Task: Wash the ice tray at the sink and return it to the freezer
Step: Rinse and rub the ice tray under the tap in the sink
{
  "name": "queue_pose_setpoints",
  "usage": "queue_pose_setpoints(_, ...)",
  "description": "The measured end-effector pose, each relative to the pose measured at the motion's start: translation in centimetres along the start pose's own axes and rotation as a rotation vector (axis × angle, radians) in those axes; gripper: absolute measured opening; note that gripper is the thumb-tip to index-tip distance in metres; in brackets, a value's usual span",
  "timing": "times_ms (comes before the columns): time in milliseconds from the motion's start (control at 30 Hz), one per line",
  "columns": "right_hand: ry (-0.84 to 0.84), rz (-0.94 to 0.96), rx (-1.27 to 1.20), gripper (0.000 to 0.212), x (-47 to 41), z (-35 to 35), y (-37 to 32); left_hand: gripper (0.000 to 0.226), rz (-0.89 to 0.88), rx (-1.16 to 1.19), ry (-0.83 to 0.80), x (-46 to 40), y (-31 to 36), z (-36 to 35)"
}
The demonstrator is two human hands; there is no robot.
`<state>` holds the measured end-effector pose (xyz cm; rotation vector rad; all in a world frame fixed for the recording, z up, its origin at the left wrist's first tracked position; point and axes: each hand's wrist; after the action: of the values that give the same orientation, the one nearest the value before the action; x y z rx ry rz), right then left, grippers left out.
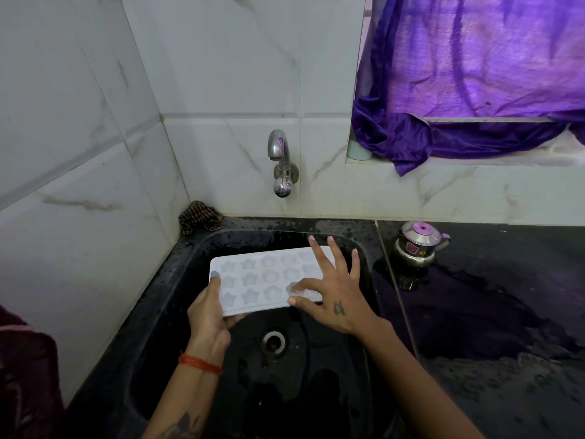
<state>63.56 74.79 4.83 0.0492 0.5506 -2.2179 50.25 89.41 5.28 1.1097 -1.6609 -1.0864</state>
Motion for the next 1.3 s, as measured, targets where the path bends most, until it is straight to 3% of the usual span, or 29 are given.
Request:
queue_pose_setpoints(333, -0.090, -0.001, -0.068, 0.055, -0.12, 0.09, 0.03, 0.018, 0.015, -0.005, -0.006, -0.07, -0.38, 0.06)
queue_pose_setpoints(833, 0.030, 0.022, 0.042, 0.055, 0.00, 0.18, 0.25, 0.019, -0.008, -0.011, -0.019, 0.30, -0.11, -0.33)
queue_pose_setpoints(1300, -0.104, -0.023, -0.119, 0.052, -0.26, 0.49, 0.49, 0.019, -0.006, -0.017, -0.024, 0.25, -0.07, -0.47)
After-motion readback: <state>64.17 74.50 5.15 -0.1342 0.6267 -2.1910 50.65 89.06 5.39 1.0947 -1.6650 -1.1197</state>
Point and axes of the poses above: each hand's wrist, its own x-axis away from the middle knuckle, its own z-axis out of the back of the hand, y = z × x, and after that the axes turned 14 degrees about -z, right-handed
